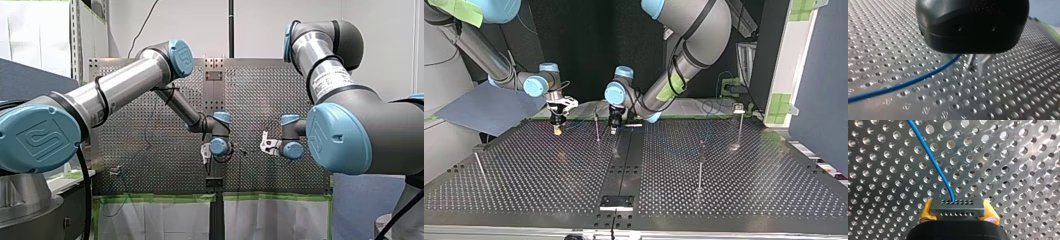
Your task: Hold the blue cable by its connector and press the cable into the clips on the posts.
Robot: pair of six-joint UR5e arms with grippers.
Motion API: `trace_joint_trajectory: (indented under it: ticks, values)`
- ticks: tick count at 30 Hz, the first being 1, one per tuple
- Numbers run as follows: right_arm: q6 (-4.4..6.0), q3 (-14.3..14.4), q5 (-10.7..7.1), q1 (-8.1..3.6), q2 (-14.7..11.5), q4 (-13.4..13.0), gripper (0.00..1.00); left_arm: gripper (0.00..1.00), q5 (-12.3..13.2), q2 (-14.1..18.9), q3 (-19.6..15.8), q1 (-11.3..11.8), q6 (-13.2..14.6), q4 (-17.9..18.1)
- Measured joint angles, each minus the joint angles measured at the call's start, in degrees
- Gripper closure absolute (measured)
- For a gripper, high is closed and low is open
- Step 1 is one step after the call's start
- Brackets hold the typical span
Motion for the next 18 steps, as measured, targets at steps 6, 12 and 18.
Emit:
trace_joint_trajectory:
  ticks: [6, 12, 18]
  values:
    - [-0.11, -0.02, -0.10, 0.00, -0.03, 0.40, 1.00, 0.00, -1.40, 0.01, 0.00, -0.20, 3.22, -2.54]
    - [-0.11, -0.02, -0.14, 0.00, -0.02, 1.04, 1.00, 0.00, -1.26, 0.06, 0.00, -0.48, 5.16, -5.83]
    - [0.03, -0.02, -0.15, 0.00, -0.03, 1.94, 1.00, 0.00, 0.39, 0.74, 0.00, -1.15, 6.80, -8.79]
